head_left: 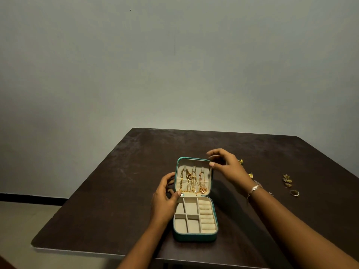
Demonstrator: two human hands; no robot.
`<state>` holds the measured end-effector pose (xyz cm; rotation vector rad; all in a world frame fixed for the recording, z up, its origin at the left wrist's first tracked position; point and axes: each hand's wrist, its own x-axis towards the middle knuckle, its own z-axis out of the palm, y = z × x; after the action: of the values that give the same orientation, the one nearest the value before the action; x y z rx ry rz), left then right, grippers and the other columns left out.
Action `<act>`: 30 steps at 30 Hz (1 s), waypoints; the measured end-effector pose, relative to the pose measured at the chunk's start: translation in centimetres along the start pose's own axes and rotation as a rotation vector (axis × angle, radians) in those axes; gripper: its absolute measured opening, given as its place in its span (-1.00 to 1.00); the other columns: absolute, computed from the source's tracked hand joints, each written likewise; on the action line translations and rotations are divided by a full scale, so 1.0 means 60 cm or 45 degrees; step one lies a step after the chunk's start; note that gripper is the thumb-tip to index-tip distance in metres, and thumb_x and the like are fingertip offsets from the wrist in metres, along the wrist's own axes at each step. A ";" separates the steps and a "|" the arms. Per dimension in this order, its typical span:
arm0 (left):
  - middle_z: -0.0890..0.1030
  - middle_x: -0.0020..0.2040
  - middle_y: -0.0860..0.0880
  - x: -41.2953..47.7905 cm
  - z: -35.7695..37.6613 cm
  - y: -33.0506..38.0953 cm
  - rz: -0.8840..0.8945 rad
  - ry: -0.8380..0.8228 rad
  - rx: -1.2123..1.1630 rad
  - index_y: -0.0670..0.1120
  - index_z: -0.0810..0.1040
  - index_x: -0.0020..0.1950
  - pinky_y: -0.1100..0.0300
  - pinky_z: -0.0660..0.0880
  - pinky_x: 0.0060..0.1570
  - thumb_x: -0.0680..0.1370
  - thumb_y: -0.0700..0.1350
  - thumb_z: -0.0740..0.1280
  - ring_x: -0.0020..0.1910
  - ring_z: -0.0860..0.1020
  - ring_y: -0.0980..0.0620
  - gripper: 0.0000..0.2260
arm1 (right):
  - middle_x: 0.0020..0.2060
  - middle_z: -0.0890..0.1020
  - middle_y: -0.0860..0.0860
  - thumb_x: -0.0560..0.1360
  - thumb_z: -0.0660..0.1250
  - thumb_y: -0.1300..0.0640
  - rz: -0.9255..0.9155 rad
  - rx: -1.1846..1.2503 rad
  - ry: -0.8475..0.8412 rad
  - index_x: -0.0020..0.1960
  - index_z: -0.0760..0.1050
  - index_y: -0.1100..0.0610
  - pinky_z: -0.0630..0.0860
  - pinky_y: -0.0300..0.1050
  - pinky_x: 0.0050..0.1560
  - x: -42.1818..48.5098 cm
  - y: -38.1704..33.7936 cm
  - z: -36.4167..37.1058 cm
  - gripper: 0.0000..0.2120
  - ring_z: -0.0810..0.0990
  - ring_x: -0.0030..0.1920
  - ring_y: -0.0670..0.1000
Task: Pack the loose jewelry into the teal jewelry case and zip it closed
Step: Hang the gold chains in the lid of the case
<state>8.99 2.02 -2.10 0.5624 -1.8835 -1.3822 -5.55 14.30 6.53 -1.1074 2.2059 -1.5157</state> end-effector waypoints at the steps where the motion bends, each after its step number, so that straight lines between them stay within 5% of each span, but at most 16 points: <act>1: 0.53 0.04 0.21 0.000 0.000 0.000 0.002 0.003 -0.007 0.13 0.42 0.16 0.47 0.45 -0.15 0.43 -0.37 0.34 0.00 0.51 0.27 -0.53 | 0.10 0.53 0.04 0.50 0.25 0.31 0.060 0.064 0.034 0.18 0.44 0.12 0.48 -0.03 0.19 -0.012 0.005 0.004 -0.72 0.49 0.16 0.00; 6: 0.54 0.01 0.20 0.001 0.001 0.000 0.025 0.019 -0.033 0.08 0.43 0.15 0.48 0.45 -0.16 0.42 -0.40 0.34 -0.04 0.52 0.26 -0.53 | 0.24 0.44 -0.01 0.51 0.22 0.34 0.167 0.247 0.010 0.34 0.30 0.10 0.37 -0.15 0.26 -0.092 0.022 0.047 -0.57 0.39 0.24 -0.09; 9: 0.53 0.02 0.20 0.001 0.002 -0.003 0.032 0.020 -0.020 0.07 0.42 0.17 0.50 0.45 -0.16 0.42 -0.39 0.35 0.00 0.52 0.25 -0.54 | 0.36 0.30 -0.03 0.52 0.21 0.27 -0.041 -0.224 0.107 0.34 0.27 0.00 0.26 -0.28 0.21 -0.123 0.039 0.069 -0.57 0.29 0.32 -0.11; 11: 0.53 0.02 0.18 0.001 0.002 -0.004 0.039 0.017 -0.019 0.06 0.42 0.16 0.51 0.44 -0.16 0.42 -0.39 0.35 0.00 0.52 0.24 -0.55 | 0.45 0.12 0.00 0.52 0.19 0.15 -0.154 -0.442 0.128 0.31 0.32 -0.02 0.25 -0.15 0.28 -0.129 0.046 0.078 -0.63 0.17 0.42 -0.02; 17: 0.54 0.04 0.11 0.002 0.002 -0.004 0.026 0.016 -0.030 0.05 0.43 0.16 0.50 0.46 -0.14 0.43 -0.39 0.34 0.02 0.51 0.23 -0.57 | 0.50 -0.16 0.00 0.52 0.25 0.05 -0.170 -0.664 -0.063 0.13 0.52 -0.03 0.00 -0.09 0.42 -0.111 0.052 0.071 -0.80 -0.26 0.49 0.02; 22: 0.55 0.04 0.12 0.003 0.003 -0.007 0.021 0.002 -0.023 0.07 0.42 0.14 0.48 0.47 -0.10 0.44 -0.37 0.35 0.03 0.52 0.21 -0.58 | 0.50 -0.16 -0.01 0.52 0.27 0.02 -0.125 -0.677 -0.094 0.17 0.50 -0.08 0.07 0.01 0.43 -0.104 0.056 0.069 -0.77 -0.23 0.49 0.02; 27: 0.56 0.09 0.03 0.006 0.004 -0.010 0.021 -0.002 0.005 -0.02 0.44 0.18 0.40 0.49 -0.06 0.48 -0.35 0.30 0.07 0.53 0.13 -0.65 | 0.49 0.01 0.01 0.58 0.13 0.07 -0.130 -0.569 -0.098 0.33 0.32 -0.05 0.21 0.01 0.39 -0.120 0.063 0.057 -0.68 0.03 0.49 0.02; 30: 0.54 0.07 0.03 0.006 0.006 -0.006 0.023 0.016 0.045 -0.13 0.45 0.21 0.53 0.45 -0.11 0.51 -0.36 0.25 0.04 0.51 0.16 -0.70 | 0.49 0.02 -0.05 0.45 0.14 -0.29 -0.105 -0.514 -0.220 0.41 0.14 -0.14 0.20 -0.04 0.40 -0.139 0.070 0.046 -0.42 0.07 0.47 -0.05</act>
<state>8.49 1.87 -2.39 0.5686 -1.9018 -1.3330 -0.15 18.93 -0.11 -1.3997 2.4284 -0.9759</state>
